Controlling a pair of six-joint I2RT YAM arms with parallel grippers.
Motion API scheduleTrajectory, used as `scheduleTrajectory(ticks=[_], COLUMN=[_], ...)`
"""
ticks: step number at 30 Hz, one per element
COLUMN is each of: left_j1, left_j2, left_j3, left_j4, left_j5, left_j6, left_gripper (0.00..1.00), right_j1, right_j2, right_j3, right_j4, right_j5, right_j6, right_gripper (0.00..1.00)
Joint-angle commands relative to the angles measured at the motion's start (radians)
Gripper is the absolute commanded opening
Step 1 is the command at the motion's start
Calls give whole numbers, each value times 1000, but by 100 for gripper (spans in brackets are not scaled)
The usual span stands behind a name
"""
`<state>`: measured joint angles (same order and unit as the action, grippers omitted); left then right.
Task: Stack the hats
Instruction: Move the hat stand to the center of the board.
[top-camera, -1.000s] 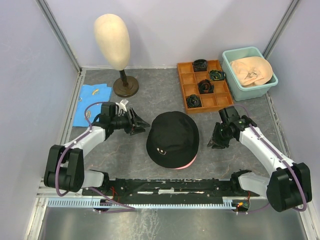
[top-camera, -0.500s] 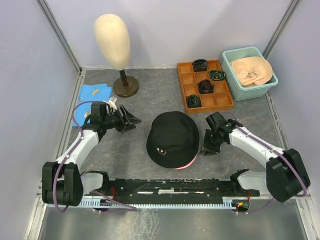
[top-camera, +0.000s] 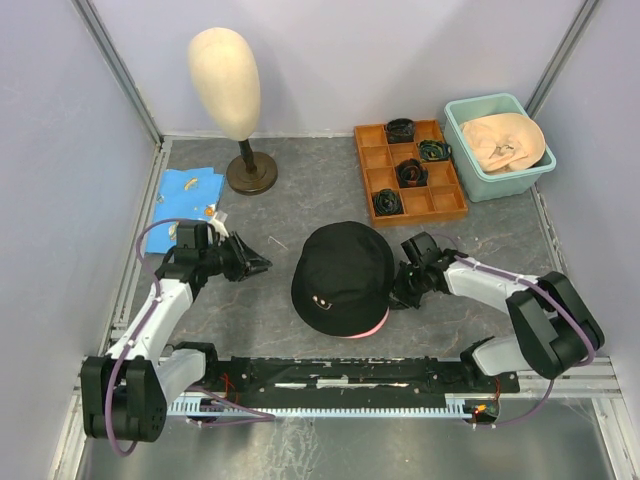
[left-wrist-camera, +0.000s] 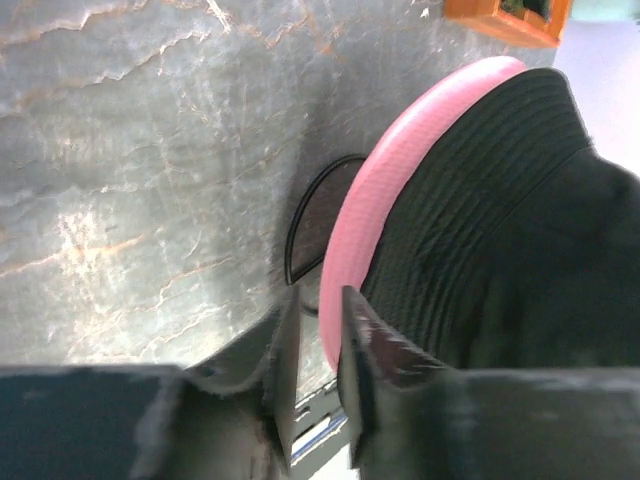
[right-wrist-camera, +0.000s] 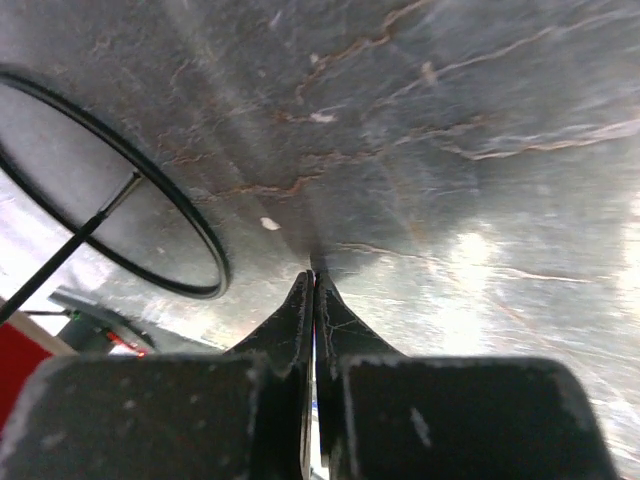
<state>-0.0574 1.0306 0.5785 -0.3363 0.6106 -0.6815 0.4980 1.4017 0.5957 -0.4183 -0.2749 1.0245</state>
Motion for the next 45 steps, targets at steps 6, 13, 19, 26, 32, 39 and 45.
scheduleTrajectory(ticks=[6, 13, 19, 26, 32, 39, 45], left_j1=[2, 2, 3, 2, 2, 29, 35], left_j2=[-17, -14, -7, -7, -12, -10, 15], left_j3=[-30, -35, -25, -38, -20, -12, -80], left_j4=[-9, -26, -39, -42, -87, -176, -162], left_j5=[-5, -41, -57, -69, -103, -232, -179], left_j6=[-27, -52, -50, -52, -35, -54, -101], left_gripper=[3, 3, 3, 3, 3, 3, 3], right_j1=[79, 94, 96, 98, 88, 80, 76], right_j2=[99, 192, 328, 426, 420, 198, 50], right_j3=[-91, -48, 47, 179, 245, 201, 201], right_j4=[291, 378, 434, 446, 378, 143, -53], right_j5=[-48, -27, -27, -13, 27, 149, 214], right_j6=[193, 231, 247, 263, 230, 94, 0], right_gripper=[0, 0, 0, 0, 0, 0, 0])
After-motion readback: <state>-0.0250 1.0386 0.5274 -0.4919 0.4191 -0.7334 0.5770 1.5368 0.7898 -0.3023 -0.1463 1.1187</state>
